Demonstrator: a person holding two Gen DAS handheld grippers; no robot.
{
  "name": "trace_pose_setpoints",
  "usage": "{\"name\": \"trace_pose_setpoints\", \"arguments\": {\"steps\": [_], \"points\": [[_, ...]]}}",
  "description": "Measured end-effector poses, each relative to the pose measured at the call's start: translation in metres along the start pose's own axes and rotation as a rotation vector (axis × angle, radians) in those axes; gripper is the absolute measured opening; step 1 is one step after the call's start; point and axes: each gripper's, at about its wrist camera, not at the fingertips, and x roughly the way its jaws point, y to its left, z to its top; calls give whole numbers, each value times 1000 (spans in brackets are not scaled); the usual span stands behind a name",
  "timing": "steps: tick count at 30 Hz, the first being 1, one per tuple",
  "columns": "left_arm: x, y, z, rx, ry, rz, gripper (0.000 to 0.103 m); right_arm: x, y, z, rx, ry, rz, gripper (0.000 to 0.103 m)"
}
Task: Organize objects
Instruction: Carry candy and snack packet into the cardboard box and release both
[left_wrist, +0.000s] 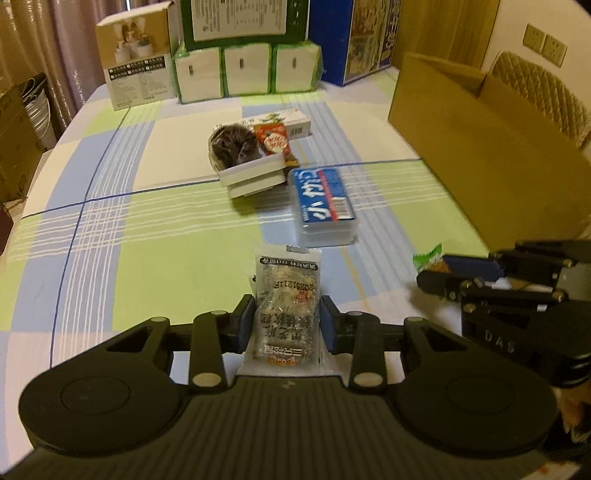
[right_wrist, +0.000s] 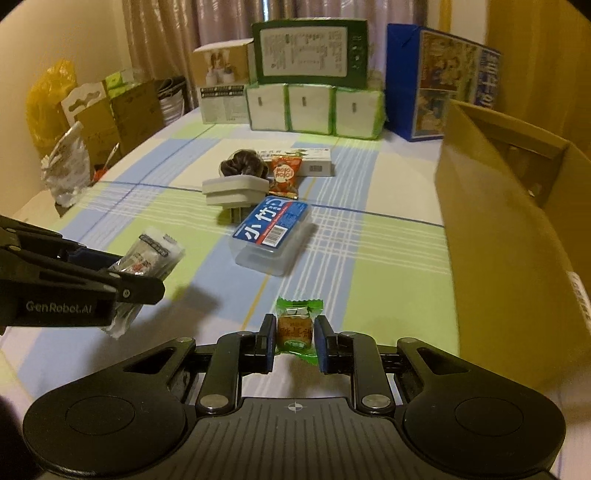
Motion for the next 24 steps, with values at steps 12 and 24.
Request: {"name": "trace_pose_setpoints", "arguments": {"steps": [12, 24], "points": [[-77, -59, -11, -8, -77, -73, 31, -116, -19, -14, 95, -68, -66, 19], [-113, -129, 0, 73, -121, -161, 31, -185, -68, -22, 176, -137, -168, 19]]}}
